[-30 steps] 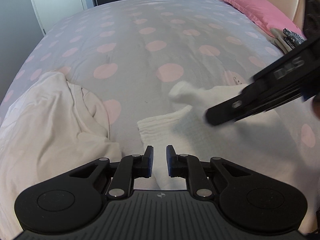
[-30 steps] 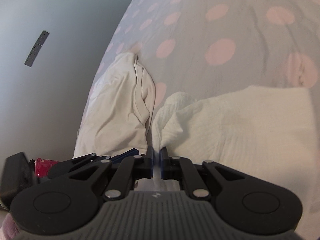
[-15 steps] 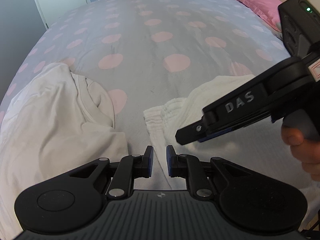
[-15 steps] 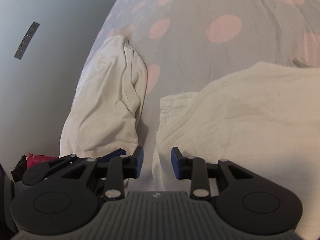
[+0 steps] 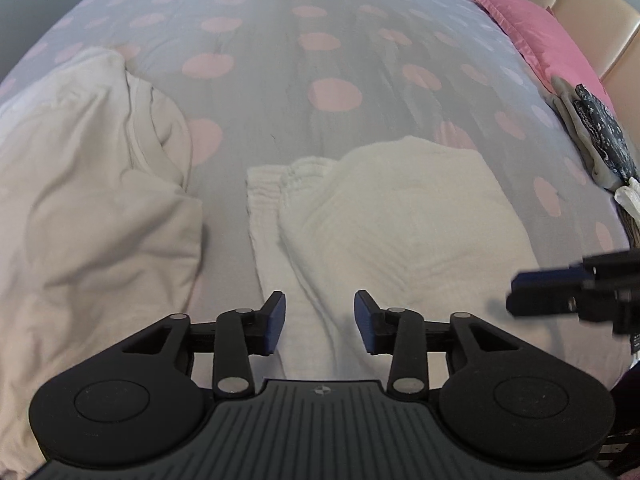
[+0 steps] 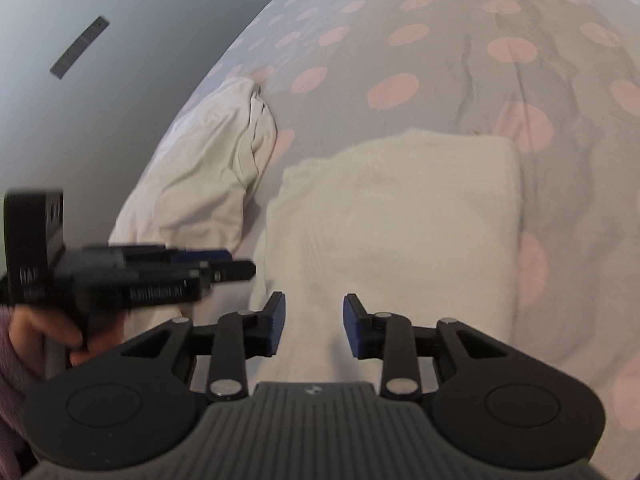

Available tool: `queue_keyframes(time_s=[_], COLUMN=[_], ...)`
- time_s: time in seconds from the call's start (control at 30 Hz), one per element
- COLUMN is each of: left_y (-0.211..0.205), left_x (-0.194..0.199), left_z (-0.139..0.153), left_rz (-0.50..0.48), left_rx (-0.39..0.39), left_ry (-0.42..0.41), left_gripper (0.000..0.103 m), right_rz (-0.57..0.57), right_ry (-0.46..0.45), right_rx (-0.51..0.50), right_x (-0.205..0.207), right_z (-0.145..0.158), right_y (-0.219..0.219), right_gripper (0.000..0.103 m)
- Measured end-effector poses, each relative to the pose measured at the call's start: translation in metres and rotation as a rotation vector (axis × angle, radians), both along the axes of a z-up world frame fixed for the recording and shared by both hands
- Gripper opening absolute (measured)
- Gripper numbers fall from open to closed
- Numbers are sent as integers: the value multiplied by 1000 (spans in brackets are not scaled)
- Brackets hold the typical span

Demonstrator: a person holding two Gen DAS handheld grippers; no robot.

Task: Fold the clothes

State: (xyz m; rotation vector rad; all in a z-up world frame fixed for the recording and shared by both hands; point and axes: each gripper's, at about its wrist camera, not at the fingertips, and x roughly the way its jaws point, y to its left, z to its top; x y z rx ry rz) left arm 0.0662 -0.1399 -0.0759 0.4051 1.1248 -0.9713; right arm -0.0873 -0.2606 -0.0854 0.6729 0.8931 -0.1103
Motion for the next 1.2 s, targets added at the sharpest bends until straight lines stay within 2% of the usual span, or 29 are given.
queue_keyframes(time_s=[0.1,0.27,0.53,0.57,0.6,0.7,0.77,0.93,1.03,1.2], left_y=[0,2,-1,-2,-4,-8,-10,-5,6,18], left_x=[-11,-26,-25,-25,-25,-29,-33,-38,-35,-19], left_z=[-5,-16,-25,-26,-28,-31,-32,-18,-2,2], left_rz=[-18,-25,33,35,33,14,-10,11,56,120], left_rx=[12,38,16,16,20,28,33,31,6,10], left_ry=[29,16,32,31,29,14,-2,-59,-85,-80], left_gripper=[41,44,42,39,30,11,4,2,2,2], right_rz=[13,-4,-38,-38,-37,-36,-39,-70,-99,-112], right_ry=[9,-1,13,12,12,10,6,-10,-20,-21], right_rx=[-66,-111,-83,-84,-90,-104,-112,-143,-171,-149], right_x=[-23,-55,-70,-70,-70,-70,-70,-73,-76,-76], right_z=[-3,-14,-26,-26,-26,-25,-25,-19,-14,-16], right_y=[14,25,19,20,20,22,22,17,12,5], right_gripper=[36,36,35,35,35,35,35,35,35,35])
